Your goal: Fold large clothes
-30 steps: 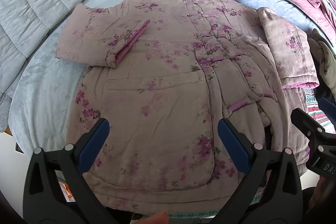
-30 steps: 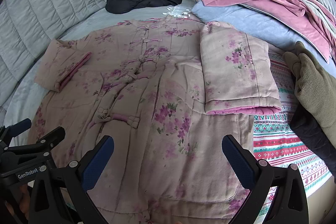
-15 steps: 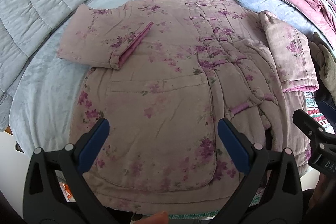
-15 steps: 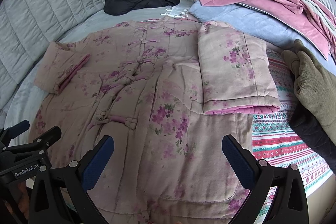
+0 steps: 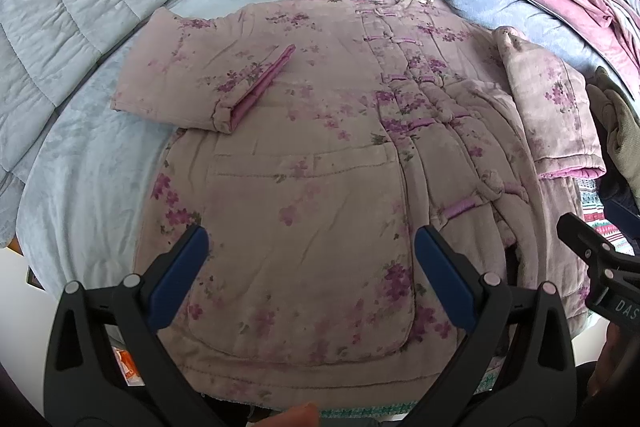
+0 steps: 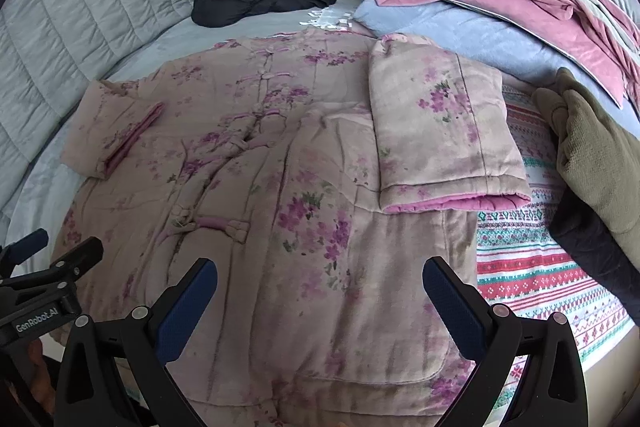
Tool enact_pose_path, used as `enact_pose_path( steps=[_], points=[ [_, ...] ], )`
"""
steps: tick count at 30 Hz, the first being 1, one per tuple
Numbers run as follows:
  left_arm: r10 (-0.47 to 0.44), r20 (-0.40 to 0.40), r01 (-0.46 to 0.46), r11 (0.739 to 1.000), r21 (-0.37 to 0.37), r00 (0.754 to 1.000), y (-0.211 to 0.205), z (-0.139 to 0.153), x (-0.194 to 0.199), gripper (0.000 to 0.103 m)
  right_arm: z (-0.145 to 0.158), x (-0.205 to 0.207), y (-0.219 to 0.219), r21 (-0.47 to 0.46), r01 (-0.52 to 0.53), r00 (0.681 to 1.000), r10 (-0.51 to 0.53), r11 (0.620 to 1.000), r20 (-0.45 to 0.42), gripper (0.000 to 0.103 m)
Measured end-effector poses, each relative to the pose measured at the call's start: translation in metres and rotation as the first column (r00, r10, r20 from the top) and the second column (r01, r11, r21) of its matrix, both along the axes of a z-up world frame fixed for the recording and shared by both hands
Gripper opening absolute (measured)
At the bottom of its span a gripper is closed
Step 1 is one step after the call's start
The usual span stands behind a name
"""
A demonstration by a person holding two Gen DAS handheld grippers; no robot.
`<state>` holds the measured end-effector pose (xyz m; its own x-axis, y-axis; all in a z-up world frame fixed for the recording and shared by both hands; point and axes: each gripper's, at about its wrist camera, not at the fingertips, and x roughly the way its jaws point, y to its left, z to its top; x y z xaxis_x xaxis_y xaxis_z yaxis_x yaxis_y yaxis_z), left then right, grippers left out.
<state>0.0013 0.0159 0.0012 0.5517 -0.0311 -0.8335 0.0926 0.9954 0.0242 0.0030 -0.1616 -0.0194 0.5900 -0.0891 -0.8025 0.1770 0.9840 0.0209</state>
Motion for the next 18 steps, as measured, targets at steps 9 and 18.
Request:
enact_pose_path(
  steps=[9, 18],
  points=[
    [-0.003, 0.051, 0.006, 0.998, -0.059, 0.999, 0.01, 0.003, -0.01, 0.102, 0.007, -0.012, 0.0, -0.004, -0.016, 0.999, 0.016, 1.0, 0.05, 0.103],
    [-0.154, -0.007, 0.149, 0.967, -0.206, 0.988, 0.082, 0.004, 0.015, 0.102, 0.033, -0.015, -0.031, 0.171, -0.203, 0.973, 0.18, 0.964, 0.145, 0.103]
  ],
)
